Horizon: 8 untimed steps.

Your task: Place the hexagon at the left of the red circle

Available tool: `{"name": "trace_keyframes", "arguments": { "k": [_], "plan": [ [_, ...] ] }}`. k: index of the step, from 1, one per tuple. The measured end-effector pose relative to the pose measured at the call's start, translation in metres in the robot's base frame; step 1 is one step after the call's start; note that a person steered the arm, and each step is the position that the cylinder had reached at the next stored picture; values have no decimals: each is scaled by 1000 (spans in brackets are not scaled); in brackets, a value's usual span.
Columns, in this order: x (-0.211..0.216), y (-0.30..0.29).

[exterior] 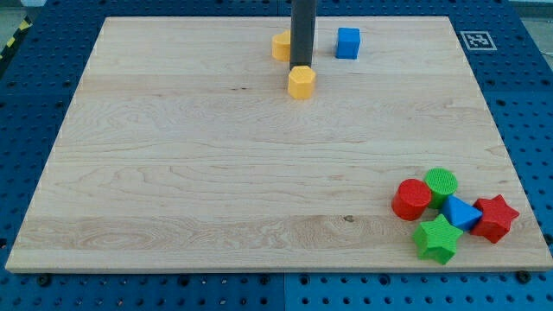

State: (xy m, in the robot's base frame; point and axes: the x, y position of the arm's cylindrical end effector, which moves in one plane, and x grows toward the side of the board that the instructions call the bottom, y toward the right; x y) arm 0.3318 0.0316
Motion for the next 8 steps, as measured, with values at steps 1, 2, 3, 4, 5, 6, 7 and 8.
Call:
{"name": "trace_keyframes", "arguments": {
  "k": [1,2,3,4,5,6,7,8],
  "plan": [
    [22,0],
    [45,0],
    [73,0],
    [100,0],
    [126,0],
    [150,0],
    [164,-17],
    [181,-58]
  ]
}}
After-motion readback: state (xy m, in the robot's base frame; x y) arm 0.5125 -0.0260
